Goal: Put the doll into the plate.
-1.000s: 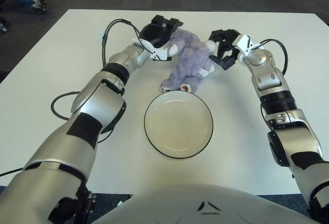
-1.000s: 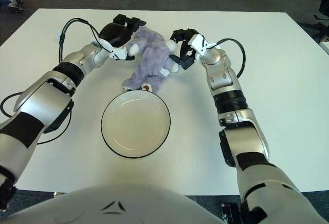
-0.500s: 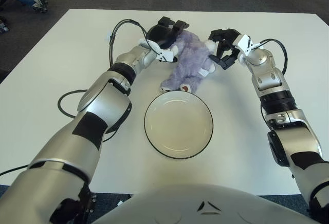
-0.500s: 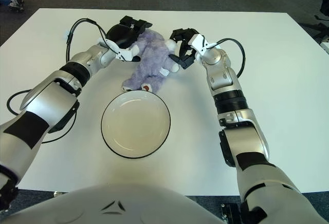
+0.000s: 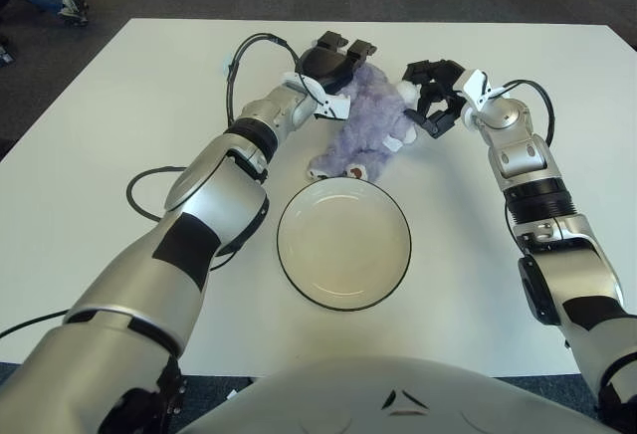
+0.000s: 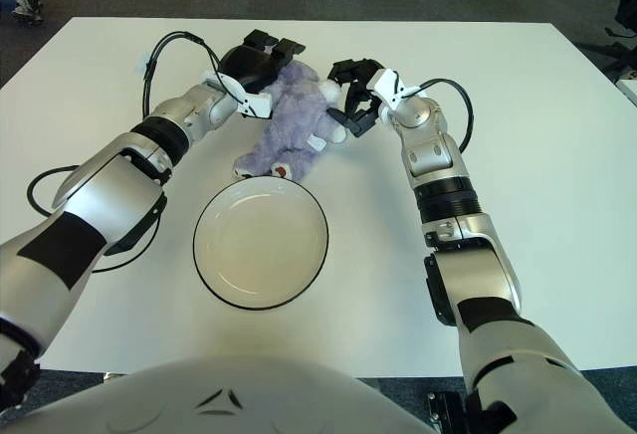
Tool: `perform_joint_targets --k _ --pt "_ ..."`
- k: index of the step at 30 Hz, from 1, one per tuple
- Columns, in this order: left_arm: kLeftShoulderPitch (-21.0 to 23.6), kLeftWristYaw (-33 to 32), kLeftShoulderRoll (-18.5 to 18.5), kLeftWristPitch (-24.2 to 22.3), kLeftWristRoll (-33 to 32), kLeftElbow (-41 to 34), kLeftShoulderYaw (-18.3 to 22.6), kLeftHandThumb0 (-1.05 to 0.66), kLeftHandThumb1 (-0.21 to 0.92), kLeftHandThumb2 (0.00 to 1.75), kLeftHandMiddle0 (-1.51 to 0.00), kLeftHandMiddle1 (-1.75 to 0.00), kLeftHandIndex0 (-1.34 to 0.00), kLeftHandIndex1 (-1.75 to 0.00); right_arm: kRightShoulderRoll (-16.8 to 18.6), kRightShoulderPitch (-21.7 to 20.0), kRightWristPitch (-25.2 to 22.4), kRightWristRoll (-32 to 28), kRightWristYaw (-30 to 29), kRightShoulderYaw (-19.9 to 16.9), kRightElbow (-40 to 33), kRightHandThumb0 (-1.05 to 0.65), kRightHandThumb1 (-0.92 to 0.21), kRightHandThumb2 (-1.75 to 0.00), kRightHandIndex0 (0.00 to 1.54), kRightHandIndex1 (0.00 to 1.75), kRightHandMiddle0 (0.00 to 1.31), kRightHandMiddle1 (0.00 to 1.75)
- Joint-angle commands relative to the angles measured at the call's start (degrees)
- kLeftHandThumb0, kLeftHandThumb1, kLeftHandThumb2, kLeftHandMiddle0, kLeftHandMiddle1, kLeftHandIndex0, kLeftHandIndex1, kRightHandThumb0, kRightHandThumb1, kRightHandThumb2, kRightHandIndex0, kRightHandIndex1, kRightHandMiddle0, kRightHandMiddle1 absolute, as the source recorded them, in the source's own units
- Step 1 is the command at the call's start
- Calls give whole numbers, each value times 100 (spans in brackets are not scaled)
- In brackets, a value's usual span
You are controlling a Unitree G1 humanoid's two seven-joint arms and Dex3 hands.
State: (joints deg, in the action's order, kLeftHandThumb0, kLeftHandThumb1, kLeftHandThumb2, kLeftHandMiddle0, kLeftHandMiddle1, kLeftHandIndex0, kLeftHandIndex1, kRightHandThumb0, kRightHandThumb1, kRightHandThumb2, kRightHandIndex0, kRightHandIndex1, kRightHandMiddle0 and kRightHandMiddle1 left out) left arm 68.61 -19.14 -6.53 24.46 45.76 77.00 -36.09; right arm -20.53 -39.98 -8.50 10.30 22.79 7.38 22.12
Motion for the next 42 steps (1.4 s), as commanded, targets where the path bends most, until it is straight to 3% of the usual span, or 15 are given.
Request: perform_joint_targets --k 1,11,19,32,35,37,39,42 --pt "99 158 12 73 -45 62 37 -14 19 118 -5 -58 0 -58 52 48 -37 -139 88 -47 -71 -1 -10 -145 63 171 86 142" --pt "16 562 -87 302 -182 66 170 -11 17 120 -9 -60 0 -71 63 44 -14 -299 214 -98 -41 -1 -9 -146 65 174 84 140" --pt "-8 532 -163 473 -144 34 143 -11 17 122 -16 -73 0 -84 92 85 178 -647 486 -219 27 -1 -4 -148 74 175 89 130" --pt "-10 379 -171 505 -63 17 67 -5 16 131 -20 -106 0 -127 75 38 328 -1073 1023 -350 161 -1 0 -151 78 175 92 126" --pt "-20 346 -167 514 -74 16 80 -6 17 131 -26 -116 -4 -134 80 24 345 -1159 1140 -382 199 -1 0 -151 79 175 93 125" --pt "-31 302 -164 522 -88 15 97 16 37 107 -41 -134 -11 -143 88 8 326 -1252 1259 -420 228 -1 0 -152 79 175 93 125" --pt "-42 215 -161 528 -81 11 96 8 41 105 -53 -142 -24 -152 93 -8 296 -1351 1373 -453 256 -1 1 -152 79 175 93 125" --pt "-50 20 -156 524 -36 4 64 3 37 114 -64 -148 -38 -161 102 -41 260 -1457 1485 -487 304 -1 1 -153 80 175 93 125"
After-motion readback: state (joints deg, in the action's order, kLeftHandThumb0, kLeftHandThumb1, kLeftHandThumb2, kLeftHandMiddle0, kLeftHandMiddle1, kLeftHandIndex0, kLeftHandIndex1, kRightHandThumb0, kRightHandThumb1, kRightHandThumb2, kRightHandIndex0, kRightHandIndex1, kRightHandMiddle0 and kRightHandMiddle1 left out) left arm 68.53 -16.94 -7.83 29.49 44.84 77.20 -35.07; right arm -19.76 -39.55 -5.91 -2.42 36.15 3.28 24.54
